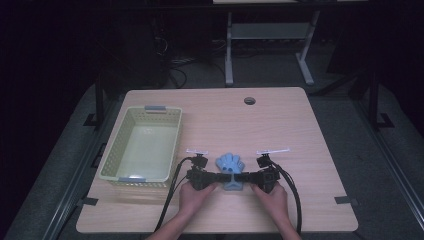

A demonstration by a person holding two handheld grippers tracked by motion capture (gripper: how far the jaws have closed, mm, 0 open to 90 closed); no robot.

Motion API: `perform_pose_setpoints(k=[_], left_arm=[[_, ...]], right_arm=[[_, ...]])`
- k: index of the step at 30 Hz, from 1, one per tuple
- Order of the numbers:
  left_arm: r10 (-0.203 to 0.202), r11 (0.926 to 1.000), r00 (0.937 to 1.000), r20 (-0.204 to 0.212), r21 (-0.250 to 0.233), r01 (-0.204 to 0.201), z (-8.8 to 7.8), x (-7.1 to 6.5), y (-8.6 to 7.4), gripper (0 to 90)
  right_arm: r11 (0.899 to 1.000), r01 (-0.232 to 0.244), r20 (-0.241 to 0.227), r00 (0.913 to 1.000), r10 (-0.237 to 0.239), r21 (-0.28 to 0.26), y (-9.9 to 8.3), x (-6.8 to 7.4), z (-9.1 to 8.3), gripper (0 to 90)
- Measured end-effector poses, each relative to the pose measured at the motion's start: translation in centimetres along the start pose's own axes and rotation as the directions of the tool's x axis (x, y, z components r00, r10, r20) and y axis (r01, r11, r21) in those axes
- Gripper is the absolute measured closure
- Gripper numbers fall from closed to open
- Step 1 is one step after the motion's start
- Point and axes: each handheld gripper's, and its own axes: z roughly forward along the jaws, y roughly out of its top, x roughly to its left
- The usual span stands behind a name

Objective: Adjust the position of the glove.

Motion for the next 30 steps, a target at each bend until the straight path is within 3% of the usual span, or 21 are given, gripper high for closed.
perform_pose_setpoints(k=[12, 30], left_arm=[[-0.001, 1.0000, 0.9998, 0.021, 0.001, 0.001, 0.1, 0.1, 0.5, 79.3], [0.060, 0.9982, 0.9977, 0.030, 0.003, -0.060, -0.6, -0.5, 1.3, 80.7]], right_arm=[[1.000, 0.001, -0.015, 0.9999, -0.001, -0.012, 0.0, -0.1, -0.1, 78.3], [0.999, 0.009, -0.035, 0.9993, -0.010, -0.035, 0.1, 0.6, -0.9, 78.5]])
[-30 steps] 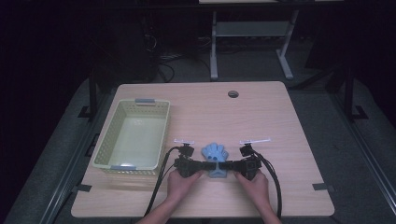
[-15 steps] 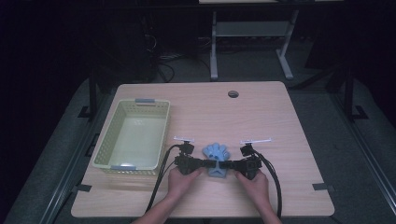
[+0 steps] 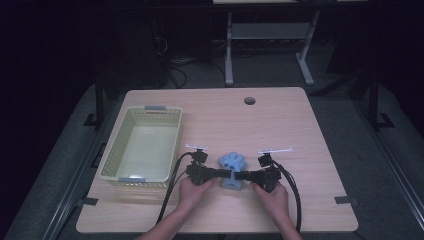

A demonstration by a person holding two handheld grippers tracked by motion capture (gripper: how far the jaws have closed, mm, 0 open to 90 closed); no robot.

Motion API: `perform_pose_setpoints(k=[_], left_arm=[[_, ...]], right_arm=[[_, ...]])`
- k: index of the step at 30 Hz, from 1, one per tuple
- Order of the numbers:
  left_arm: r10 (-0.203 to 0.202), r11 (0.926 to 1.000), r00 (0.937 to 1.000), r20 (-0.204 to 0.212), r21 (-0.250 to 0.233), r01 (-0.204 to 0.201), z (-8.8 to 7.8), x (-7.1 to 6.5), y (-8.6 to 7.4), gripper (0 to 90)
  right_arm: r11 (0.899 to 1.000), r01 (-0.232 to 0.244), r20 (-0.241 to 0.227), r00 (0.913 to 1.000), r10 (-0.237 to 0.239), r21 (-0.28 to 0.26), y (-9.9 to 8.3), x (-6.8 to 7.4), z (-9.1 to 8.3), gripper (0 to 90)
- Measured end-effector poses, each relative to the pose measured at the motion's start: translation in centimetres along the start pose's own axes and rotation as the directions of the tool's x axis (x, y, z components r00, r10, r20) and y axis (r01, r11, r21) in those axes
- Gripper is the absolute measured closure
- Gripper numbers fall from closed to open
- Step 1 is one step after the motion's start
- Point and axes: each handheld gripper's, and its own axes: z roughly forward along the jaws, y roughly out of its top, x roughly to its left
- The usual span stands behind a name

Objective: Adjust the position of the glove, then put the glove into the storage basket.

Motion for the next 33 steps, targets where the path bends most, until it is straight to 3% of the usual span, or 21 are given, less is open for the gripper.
perform_pose_setpoints(k=[18, 33], left_arm=[[0.072, 0.9969, 0.9974, -0.004, -0.034, -0.072, -1.8, -2.2, 1.4, 80.6], [0.077, 0.9954, 0.9970, 0.009, -0.058, -0.076, -3.8, -2.5, 2.1, 80.6]], right_arm=[[0.998, 0.054, 0.004, 0.9985, -0.054, -0.040, 1.4, 1.9, -1.6, 78.4], [0.996, 0.088, 0.009, 0.9961, -0.088, -0.032, 2.9, 4.0, -1.7, 78.3]])
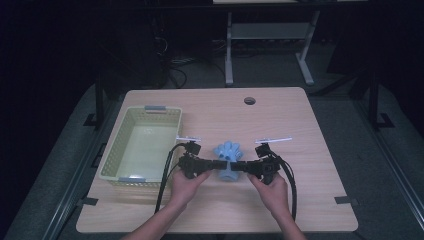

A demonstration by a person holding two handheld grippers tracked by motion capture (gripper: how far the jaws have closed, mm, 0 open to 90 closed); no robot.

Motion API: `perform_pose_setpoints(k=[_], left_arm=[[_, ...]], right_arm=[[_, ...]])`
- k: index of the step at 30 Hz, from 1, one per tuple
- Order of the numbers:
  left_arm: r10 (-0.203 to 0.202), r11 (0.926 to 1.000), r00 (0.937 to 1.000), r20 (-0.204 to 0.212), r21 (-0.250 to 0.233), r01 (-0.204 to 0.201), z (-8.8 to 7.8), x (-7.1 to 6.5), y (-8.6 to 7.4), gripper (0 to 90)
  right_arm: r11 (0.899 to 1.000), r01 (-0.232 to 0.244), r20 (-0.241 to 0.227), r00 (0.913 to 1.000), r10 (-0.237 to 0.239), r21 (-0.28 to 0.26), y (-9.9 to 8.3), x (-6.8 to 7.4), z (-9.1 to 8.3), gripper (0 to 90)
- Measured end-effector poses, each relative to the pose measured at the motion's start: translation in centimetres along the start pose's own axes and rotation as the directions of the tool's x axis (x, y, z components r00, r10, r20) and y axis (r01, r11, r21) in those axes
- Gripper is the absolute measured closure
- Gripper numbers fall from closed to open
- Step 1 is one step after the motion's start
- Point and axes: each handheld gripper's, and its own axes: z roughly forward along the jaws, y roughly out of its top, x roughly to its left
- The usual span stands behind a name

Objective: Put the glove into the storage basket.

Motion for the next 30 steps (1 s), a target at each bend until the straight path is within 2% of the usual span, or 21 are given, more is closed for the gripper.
perform_pose_setpoints(k=[4, 20, 22, 23, 25, 30], left_arm=[[0.001, 1.0000, 1.0000, 0.003, -0.008, -0.001, -0.7, 0.0, 0.4, 80.6], [0.011, 0.9989, 0.9996, -0.026, -0.045, -0.012, -4.2, 0.3, 1.6, 80.6], [-0.003, 0.9986, 0.9996, -0.029, -0.053, 0.002, -4.5, 0.3, 1.7, 80.6], [0.010, 0.9984, 0.9995, -0.030, -0.055, -0.012, -4.7, 0.4, 1.8, 80.6], [0.000, 0.9983, 0.9994, -0.033, -0.059, -0.002, -5.1, 0.4, 2.0, 80.7], [0.009, 0.9974, 0.9993, -0.038, -0.071, -0.011, -6.1, 0.6, 2.3, 80.7]], right_arm=[[1.000, 0.010, -0.003, 0.9999, -0.010, 0.000, 0.6, 0.4, 0.2, 78.3], [0.997, 0.070, -0.010, 0.9975, -0.070, 0.017, 3.3, 3.0, 1.6, 78.4], [0.997, 0.076, -0.009, 0.9971, -0.076, 0.018, 3.8, 3.4, 1.8, 78.4], [0.996, 0.085, -0.008, 0.9964, -0.085, 0.019, 4.0, 3.5, 1.8, 78.4], [0.996, 0.084, -0.011, 0.9964, -0.084, 0.019, 4.3, 3.7, 2.0, 78.4], [0.994, 0.106, -0.015, 0.9943, -0.106, 0.023, 5.1, 4.4, 2.5, 78.3]])
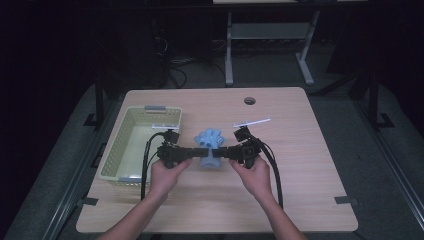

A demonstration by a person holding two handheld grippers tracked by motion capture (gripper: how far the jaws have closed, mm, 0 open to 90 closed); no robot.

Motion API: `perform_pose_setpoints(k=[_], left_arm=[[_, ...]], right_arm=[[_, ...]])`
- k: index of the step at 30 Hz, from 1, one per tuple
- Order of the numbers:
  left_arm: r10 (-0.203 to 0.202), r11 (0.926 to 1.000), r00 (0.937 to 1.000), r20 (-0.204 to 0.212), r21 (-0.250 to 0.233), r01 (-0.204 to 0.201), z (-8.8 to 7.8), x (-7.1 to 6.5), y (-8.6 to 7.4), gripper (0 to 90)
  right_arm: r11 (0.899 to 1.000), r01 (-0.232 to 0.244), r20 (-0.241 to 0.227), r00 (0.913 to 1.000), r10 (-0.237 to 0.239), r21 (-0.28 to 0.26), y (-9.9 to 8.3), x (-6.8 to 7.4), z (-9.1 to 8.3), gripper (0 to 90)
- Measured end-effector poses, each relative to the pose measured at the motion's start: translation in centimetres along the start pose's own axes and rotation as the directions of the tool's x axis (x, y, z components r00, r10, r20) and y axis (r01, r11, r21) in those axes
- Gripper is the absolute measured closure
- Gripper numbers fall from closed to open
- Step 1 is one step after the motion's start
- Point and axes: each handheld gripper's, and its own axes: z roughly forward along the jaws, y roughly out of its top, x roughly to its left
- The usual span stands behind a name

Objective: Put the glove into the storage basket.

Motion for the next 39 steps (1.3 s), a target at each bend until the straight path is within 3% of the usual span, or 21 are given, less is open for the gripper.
perform_pose_setpoints(k=[9, 16, 39], left_arm=[[-0.002, 0.9999, 0.9998, -0.021, -0.013, 0.002, -1.9, 0.3, 0.4, 80.8], [0.019, 0.9996, 0.9993, -0.034, -0.020, -0.020, -3.4, 0.9, 0.6, 80.8], [-0.003, 0.9991, 0.9955, -0.094, -0.043, -0.002, -8.3, 3.0, 0.9, 81.2]], right_arm=[[1.000, 0.018, -0.010, 0.9998, -0.018, 0.010, 1.3, 1.3, 1.1, 78.3], [0.999, 0.036, -0.014, 0.9993, -0.036, 0.016, 2.2, 2.3, 1.9, 78.2], [0.997, 0.066, -0.066, 0.9957, -0.064, 0.033, 4.6, 5.0, 6.4, 78.2]])
